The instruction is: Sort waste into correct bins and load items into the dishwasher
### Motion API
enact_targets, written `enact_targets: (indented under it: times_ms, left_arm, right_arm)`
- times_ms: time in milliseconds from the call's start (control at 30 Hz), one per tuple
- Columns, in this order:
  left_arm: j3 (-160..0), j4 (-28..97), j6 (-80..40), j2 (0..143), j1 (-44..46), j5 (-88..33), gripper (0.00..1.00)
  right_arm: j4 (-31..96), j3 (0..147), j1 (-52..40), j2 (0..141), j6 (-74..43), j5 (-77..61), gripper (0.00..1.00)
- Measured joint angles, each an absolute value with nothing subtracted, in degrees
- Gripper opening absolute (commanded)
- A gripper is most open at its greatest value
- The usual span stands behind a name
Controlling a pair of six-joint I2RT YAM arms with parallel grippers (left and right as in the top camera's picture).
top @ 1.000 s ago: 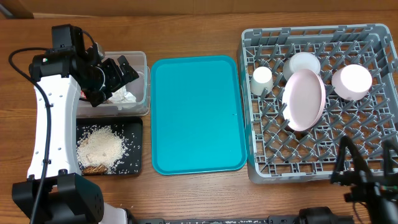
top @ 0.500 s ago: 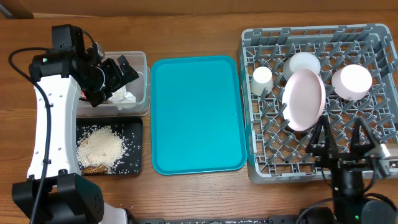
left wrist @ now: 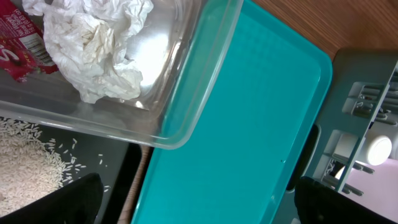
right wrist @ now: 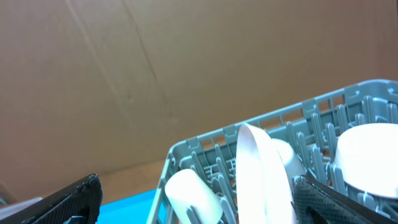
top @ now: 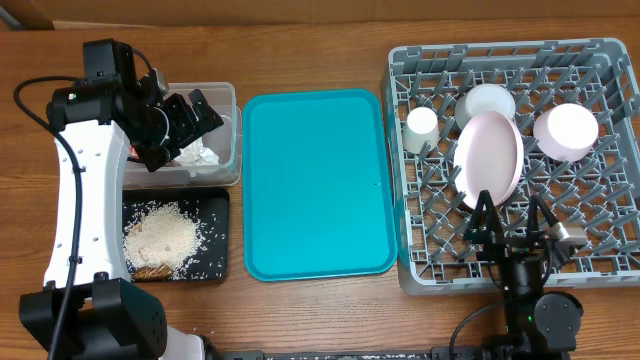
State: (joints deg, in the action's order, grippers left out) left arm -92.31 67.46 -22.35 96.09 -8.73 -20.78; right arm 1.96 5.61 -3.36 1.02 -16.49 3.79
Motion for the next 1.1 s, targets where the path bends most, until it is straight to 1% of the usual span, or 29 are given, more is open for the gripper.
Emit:
enact_targets:
  times_ms: [233,333,1100]
  left_arm:
    - [-92.31,67.46,-22.35,96.09,-8.73,-20.78,1.00]
    - [-92.31,67.46,-22.35,96.09,-8.73,-20.78,1.00]
    - [-92.31,67.48,-22.35,96.09,-8.73,-20.78,1.00]
  right_arm:
    - [1.30,2.04,-2.70,0.89,-16.47,3.40,1.00]
    - [4.10,1.10,-2.72,0.84,-16.47,3.38,1.00]
    - [4.73,1.06,-2.70,0.84,-16.47,3.38,1.00]
